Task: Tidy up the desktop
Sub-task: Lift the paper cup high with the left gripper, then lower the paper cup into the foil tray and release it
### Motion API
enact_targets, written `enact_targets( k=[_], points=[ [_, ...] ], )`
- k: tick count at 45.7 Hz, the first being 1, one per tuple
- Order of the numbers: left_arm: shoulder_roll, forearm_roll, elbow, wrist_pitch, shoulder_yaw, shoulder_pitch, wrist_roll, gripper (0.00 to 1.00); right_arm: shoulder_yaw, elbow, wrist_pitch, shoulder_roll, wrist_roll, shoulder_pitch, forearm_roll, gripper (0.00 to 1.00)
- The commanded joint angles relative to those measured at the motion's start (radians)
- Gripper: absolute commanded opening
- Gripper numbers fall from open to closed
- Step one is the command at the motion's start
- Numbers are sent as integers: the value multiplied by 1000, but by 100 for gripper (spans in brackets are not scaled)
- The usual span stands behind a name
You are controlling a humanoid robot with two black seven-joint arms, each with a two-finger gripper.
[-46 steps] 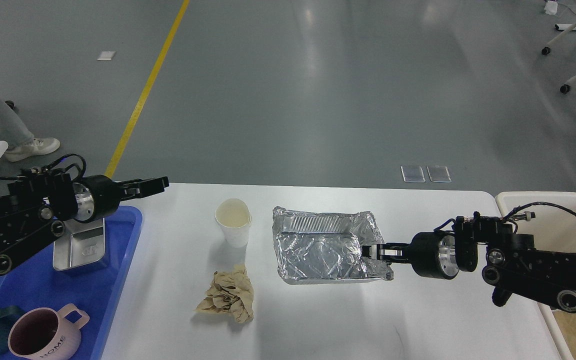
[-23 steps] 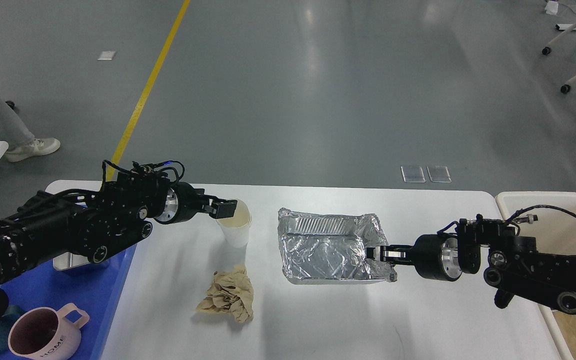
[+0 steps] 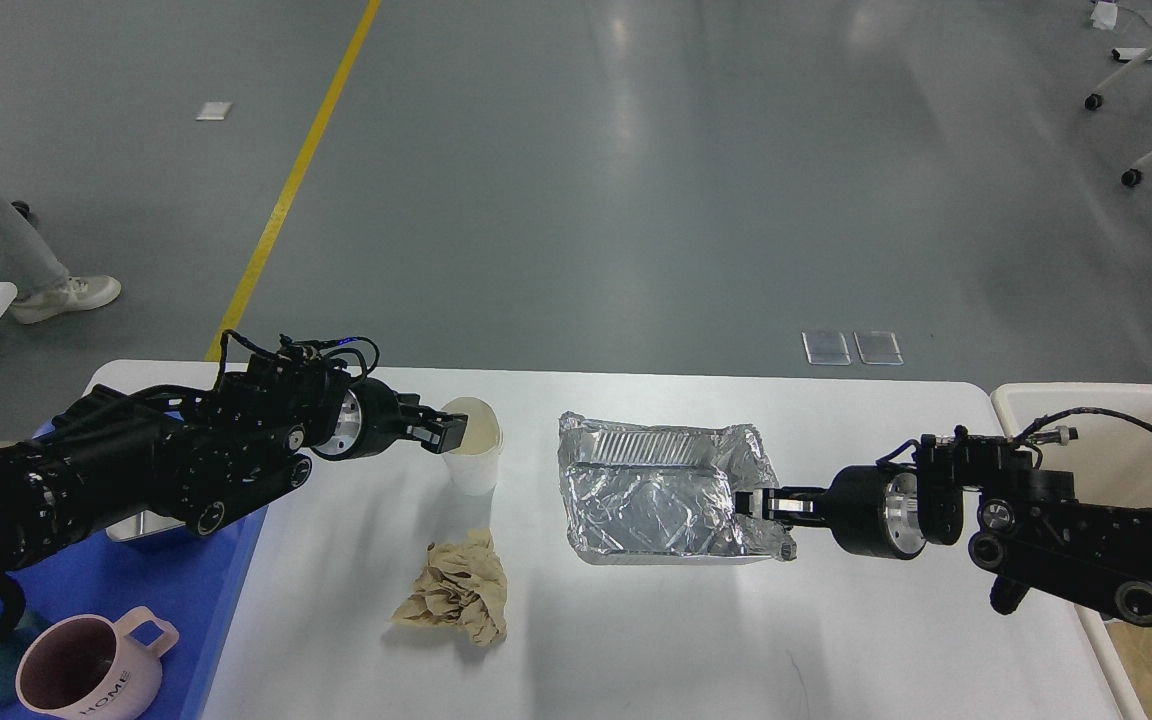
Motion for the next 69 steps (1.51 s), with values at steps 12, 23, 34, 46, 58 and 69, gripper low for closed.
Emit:
enact_targets(
  k=[12, 23, 34, 46, 58, 69],
  points=[
    [0, -2, -2, -48, 32, 2, -11, 4, 0, -1, 0, -1, 0, -1, 1, 0],
    [2, -3, -12, -50, 29, -6, -14, 0, -3, -1, 0, -1, 0, -6, 1, 0],
    [153, -35, -112, -126, -40, -106, -20, 0, -3, 0, 3, -5, 3, -6, 1, 0],
    [388, -167, -264, -316, -192, -362, -82, 0, -3, 0, 3, -1, 5, -4, 0, 0],
    [443, -327, -325, -531, -199, -652, -149, 1, 0, 0, 5, -1, 3, -3, 0, 0],
    [387, -334, -325, -590, -195, -716, -149, 1, -3, 0, 5, -3, 5, -4, 0, 0]
  ],
)
